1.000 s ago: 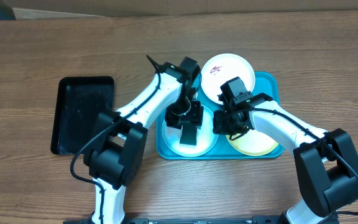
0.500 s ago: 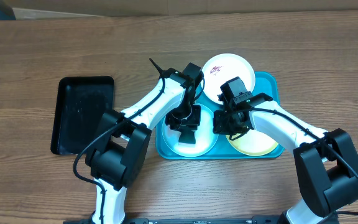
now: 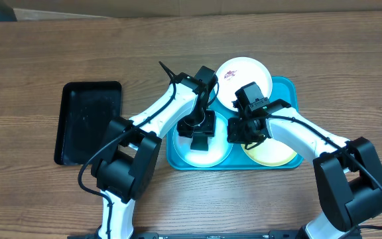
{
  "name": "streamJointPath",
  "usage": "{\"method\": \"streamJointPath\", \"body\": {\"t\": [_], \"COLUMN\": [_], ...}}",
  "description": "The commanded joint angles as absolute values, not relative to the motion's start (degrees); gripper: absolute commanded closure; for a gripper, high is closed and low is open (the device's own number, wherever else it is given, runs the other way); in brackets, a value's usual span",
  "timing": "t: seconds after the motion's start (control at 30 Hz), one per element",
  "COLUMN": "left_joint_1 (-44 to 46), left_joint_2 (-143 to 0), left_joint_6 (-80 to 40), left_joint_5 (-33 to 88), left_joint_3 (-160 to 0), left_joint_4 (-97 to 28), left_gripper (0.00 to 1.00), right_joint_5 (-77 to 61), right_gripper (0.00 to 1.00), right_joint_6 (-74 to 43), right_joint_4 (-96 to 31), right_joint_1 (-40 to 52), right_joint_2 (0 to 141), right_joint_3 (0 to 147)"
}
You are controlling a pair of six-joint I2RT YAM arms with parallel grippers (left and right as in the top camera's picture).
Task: Clean dirty plates on tray and stack at the side
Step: 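Move the sponge in circles over the plate's near side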
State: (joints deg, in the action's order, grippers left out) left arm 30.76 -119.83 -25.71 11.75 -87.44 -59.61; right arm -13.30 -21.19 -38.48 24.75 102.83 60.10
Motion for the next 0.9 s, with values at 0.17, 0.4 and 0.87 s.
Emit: {"method": "streamJointPath", "body": {"t": [0.17,0.4,0.87], "left_joint_1": [29.6,29.6,29.7], "left_joint_2": [-120.4,-120.4,-120.4], "left_joint_6": [-25.3,-25.3,-25.3], "left_joint_5": [11.4,11.4,9.9], "left_joint_3": [-88.8,-92.8,-92.1], "left_joint_4": [-63.8,-67.1,-65.5], "left_gripper": [0.32,0.36,0.48], "right_joint_5": [-13.1,-13.1,-13.1], "right_gripper": [0.96,0.96,0.96], "right_joint_6": [-21.2,-21.2,-21.2], "right_joint_4": [-38.2,-38.2,-38.1], "right_joint_1": [25.1,25.1,25.1], "right_joint_2": [103.2,103.2,103.2], "right_joint_3": [60.8,60.8,60.8]}}
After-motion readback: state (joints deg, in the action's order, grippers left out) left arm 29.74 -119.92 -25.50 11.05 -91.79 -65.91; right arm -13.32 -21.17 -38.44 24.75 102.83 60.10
